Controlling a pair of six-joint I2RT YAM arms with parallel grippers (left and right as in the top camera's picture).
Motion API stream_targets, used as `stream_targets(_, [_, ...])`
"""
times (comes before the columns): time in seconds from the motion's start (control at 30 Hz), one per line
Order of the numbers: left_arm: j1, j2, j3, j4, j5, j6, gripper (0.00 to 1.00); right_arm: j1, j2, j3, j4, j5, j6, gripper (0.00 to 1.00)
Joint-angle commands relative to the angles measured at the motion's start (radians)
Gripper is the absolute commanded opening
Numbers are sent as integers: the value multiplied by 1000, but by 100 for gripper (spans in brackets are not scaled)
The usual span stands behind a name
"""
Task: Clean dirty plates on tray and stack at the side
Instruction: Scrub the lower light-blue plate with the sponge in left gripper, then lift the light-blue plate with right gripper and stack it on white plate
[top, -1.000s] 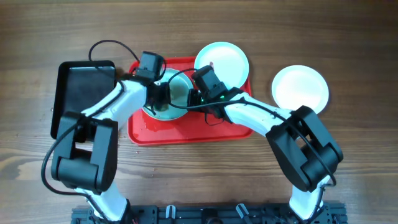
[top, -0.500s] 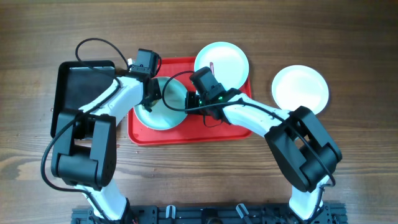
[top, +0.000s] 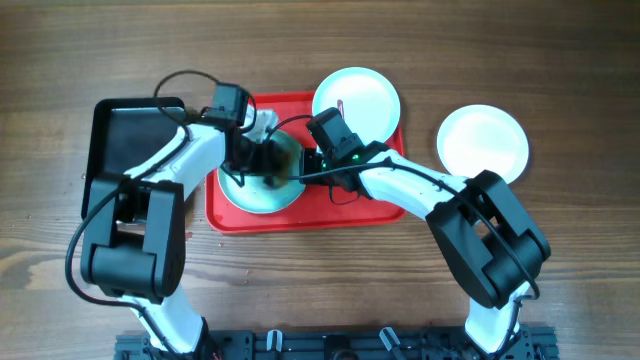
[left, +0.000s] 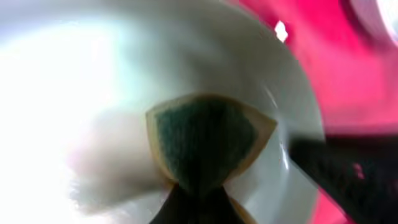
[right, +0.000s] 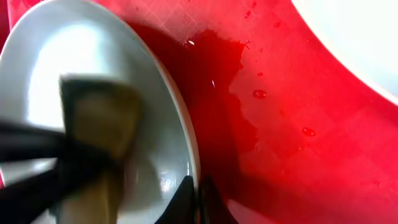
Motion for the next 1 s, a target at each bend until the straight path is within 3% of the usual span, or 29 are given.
stream_targets(0.0, [3, 16, 3, 89, -591, -370, 4, 3, 24, -5, -10, -1, -5, 4])
stream_targets(0.07, [3, 16, 15, 29, -719, -471, 4, 3, 24, -5, -10, -1, -8, 4])
stream_targets(0.13, [2, 16, 20, -92, -718, -532, 4, 3, 24, -5, -6, -1, -8, 4])
stream_targets(0.23, [3, 16, 20, -310, -479, -510, 4, 3, 24, -5, 1, -1, -10, 4])
stream_targets(0.37, [3, 16, 20, -405, -8, -106, 4, 3, 24, -5, 1, -2, -12, 4])
stream_targets(0.43, [3, 16, 20, -356, 69, -27, 4, 3, 24, -5, 0, -2, -11, 4])
stream_targets(0.6, [3, 16, 20, 20, 68, -134, 4, 3, 24, -5, -3, -2, -12, 4])
stream_targets(0.67, [4, 16, 46, 111, -17, -204, 4, 3, 24, -5, -9, -1, -12, 4])
stream_targets(0.73, [3, 16, 112, 89, -225, -266, 4, 3, 24, -5, -16, -1, -12, 4])
stream_targets(0.83, [11, 16, 315, -109, -472, -272, 4, 3, 24, -5, -38, -2, -13, 4])
stream_targets(0.97, [71, 16, 541, -378, -425, -278, 4, 3, -5, 15, -103, -28, -53, 4])
